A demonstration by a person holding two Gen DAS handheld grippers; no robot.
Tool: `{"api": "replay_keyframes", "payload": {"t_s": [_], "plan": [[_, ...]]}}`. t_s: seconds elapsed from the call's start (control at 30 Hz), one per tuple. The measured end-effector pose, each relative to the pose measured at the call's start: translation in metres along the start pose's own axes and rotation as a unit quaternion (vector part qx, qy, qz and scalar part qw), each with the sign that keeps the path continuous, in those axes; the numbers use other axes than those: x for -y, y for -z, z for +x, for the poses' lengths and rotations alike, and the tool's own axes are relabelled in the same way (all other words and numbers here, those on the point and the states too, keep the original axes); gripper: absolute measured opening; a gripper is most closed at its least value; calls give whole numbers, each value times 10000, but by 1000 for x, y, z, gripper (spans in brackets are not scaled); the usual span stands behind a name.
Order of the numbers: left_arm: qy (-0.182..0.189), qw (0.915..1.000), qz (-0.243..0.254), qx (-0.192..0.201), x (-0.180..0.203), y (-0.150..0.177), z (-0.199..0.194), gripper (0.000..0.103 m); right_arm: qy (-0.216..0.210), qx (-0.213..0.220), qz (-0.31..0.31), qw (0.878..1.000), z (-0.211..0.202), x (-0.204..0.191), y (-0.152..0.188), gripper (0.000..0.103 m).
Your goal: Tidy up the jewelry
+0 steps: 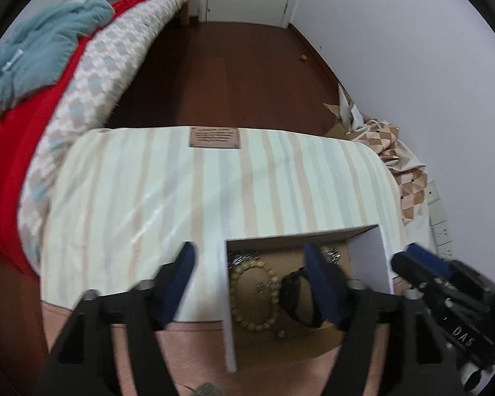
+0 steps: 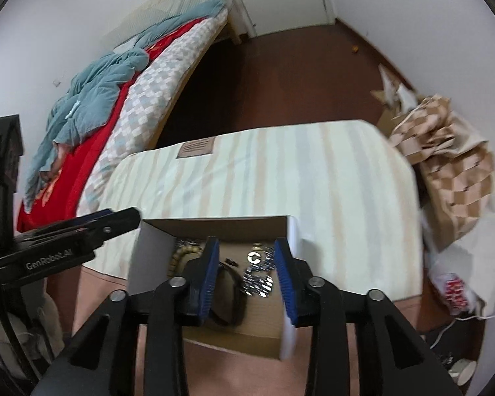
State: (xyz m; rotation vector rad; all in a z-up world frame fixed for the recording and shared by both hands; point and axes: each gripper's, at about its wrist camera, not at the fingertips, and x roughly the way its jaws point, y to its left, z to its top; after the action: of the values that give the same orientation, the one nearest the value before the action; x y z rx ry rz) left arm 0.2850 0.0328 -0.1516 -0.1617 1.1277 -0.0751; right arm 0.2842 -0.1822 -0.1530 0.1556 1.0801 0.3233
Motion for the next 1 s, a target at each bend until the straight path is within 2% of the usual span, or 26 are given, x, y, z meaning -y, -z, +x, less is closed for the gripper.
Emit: {"api": "replay_keyframes", "payload": {"t_s": [0.03, 0.13, 0.17, 0.23, 0.3, 0.33, 0.63, 0.83, 1.0], "plan": [[-71, 10000, 28, 54, 0, 5, -3, 81, 198, 18, -43, 9998, -3, -1, 3, 50], [-263, 9996, 86, 112, 0, 20, -9, 82, 590, 14, -197, 9981, -10, -5, 16, 60], [-308, 9994, 93, 113, 0, 25, -10, 86, 704, -19, -241, 9972, -10, -6, 19, 62], [-398, 9991, 79, 115, 0, 37, -12, 98, 897, -77, -322, 9954, -12, -11, 27, 81], [-452, 9989, 33, 123, -2, 45, -16, 98, 1068, -165, -379, 9934, -12, -16, 36, 96], [-474, 9988, 3, 125, -2, 49, -17, 98, 1103, -184, -387, 9930, -13, -18, 40, 100], [-769, 9955, 30, 553, 4, 78, -70, 98, 1396, -93, -274, 9898, -51, -30, 67, 102], [-916, 9911, 106, 960, 15, 101, -125, 98, 1456, 162, -314, 9887, -106, -46, 85, 102], [-891, 9894, 92, 1145, 22, 120, -168, 98, 1490, 385, -357, 9874, -154, -60, 99, 102]]}}
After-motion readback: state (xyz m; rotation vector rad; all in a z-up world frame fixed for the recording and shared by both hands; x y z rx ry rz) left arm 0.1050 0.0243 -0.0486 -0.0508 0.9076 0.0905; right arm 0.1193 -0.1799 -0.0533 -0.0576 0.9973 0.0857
